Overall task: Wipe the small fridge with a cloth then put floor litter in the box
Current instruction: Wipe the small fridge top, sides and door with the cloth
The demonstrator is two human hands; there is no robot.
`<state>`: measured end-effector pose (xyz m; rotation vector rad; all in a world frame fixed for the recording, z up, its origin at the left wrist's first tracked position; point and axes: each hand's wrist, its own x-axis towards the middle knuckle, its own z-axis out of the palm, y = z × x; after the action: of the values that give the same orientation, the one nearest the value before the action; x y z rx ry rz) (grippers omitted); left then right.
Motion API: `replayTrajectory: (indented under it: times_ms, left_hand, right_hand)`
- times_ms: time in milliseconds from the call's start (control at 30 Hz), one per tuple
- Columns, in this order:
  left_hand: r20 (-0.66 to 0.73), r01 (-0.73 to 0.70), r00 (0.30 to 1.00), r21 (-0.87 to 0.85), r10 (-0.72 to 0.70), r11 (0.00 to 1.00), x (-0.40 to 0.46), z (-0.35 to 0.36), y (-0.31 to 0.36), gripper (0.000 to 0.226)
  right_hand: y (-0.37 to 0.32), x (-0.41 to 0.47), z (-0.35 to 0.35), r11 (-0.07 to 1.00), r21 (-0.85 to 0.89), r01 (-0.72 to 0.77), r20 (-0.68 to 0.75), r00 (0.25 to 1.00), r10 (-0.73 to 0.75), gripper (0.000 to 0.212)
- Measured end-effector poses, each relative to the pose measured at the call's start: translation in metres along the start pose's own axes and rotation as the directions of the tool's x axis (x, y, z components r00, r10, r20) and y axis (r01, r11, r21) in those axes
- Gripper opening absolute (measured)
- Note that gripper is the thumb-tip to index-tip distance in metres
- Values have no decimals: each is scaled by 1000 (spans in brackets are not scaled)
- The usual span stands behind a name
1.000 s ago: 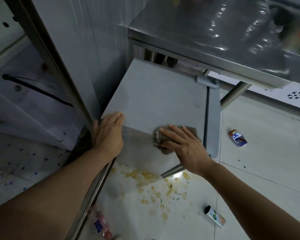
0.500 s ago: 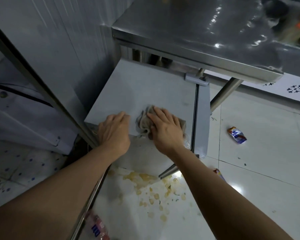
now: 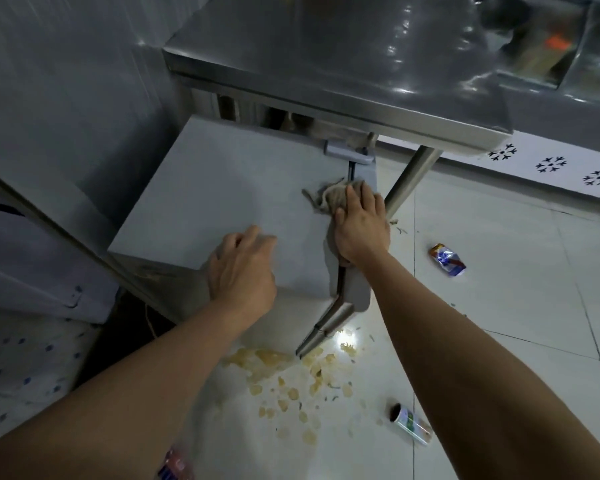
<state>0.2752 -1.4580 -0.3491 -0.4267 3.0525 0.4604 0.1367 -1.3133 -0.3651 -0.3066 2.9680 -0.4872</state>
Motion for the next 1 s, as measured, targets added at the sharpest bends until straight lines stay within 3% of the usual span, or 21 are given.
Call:
replayTrajectory:
  times_ms: [167, 300, 533, 667, 867, 1000]
  left_hand:
    - [53, 21, 998, 20, -22, 1000, -3, 3, -2, 48]
    - [55, 47, 997, 10, -48, 999, -5, 7, 1, 49]
    - [20, 52, 998, 17, -52, 999, -6, 14, 1, 50]
    - [-16, 48, 999, 14, -48, 999, -7, 17, 2, 49]
    - [-31, 51, 998, 27, -50, 998, -10, 20, 2, 49]
    - [-65, -36, 997, 2, 36, 999, -15, 21, -7, 46]
  right_hand:
    - [-3, -52, 9, 983, 135, -128, -75, 988, 139, 53]
    - [2, -125, 26, 986, 159, -56, -126, 989, 76, 55]
    - [18, -49, 1, 923, 362, -130, 35, 991, 126, 58]
    - [20, -46, -1, 914, 384, -132, 34, 991, 129, 58]
    - [16, -117, 25, 902, 428, -54, -115, 987, 114, 57]
    - [11, -137, 39, 946, 323, -2, -261, 961, 91, 53]
